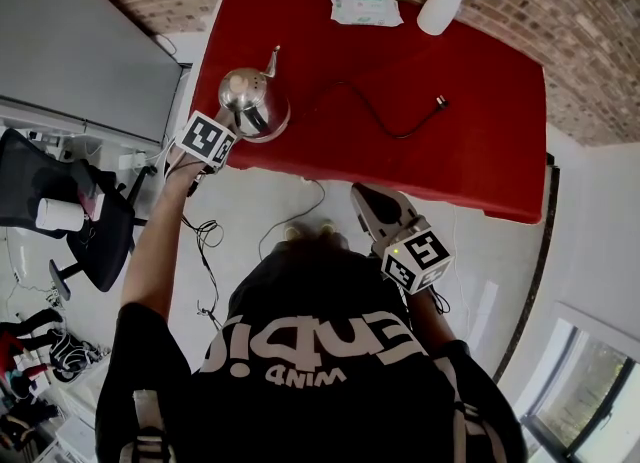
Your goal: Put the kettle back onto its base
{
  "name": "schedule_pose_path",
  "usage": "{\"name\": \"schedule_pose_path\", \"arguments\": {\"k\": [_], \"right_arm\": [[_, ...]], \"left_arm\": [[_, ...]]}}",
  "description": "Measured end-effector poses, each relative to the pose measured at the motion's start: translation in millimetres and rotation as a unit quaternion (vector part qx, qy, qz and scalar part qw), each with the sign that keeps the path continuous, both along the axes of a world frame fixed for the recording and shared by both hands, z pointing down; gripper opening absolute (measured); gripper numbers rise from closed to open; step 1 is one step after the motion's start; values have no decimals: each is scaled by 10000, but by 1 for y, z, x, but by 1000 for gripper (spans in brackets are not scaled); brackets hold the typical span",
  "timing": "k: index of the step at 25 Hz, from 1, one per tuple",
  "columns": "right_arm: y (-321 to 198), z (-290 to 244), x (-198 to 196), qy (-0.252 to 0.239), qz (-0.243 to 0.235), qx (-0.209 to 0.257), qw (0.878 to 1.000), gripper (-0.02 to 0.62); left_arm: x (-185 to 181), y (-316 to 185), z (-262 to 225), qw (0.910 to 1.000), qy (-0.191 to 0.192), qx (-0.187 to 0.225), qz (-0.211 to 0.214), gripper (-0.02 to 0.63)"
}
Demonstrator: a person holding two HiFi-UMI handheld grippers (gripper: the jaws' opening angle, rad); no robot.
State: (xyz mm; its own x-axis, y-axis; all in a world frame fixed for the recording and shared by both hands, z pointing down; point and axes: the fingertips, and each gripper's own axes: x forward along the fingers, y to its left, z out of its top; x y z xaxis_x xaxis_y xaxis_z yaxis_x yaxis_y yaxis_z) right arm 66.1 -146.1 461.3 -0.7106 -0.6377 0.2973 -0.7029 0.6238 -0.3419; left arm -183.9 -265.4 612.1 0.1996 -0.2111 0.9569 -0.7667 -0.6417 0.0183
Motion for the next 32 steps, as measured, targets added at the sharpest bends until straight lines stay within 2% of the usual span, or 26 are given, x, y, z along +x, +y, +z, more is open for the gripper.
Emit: {"name": "schedule_pose_path", "arguments": {"k": [7, 12, 25, 32], "right_arm": [[3, 0, 4, 1, 9, 1, 10000, 23], [8, -3, 3, 5, -6, 43, 10000, 23], [14, -5, 4, 5, -64, 86, 9999, 23], [14, -11, -8, -27, -291, 183, 9994, 23]], "left_arm": [[5, 3, 0, 9999, 130, 63, 27, 97], [4, 4, 2, 9995, 237, 104, -157, 186], [2, 1, -29, 9972, 273, 663, -213, 196], [-9, 5, -81, 9903, 350, 1282, -401, 196]]}}
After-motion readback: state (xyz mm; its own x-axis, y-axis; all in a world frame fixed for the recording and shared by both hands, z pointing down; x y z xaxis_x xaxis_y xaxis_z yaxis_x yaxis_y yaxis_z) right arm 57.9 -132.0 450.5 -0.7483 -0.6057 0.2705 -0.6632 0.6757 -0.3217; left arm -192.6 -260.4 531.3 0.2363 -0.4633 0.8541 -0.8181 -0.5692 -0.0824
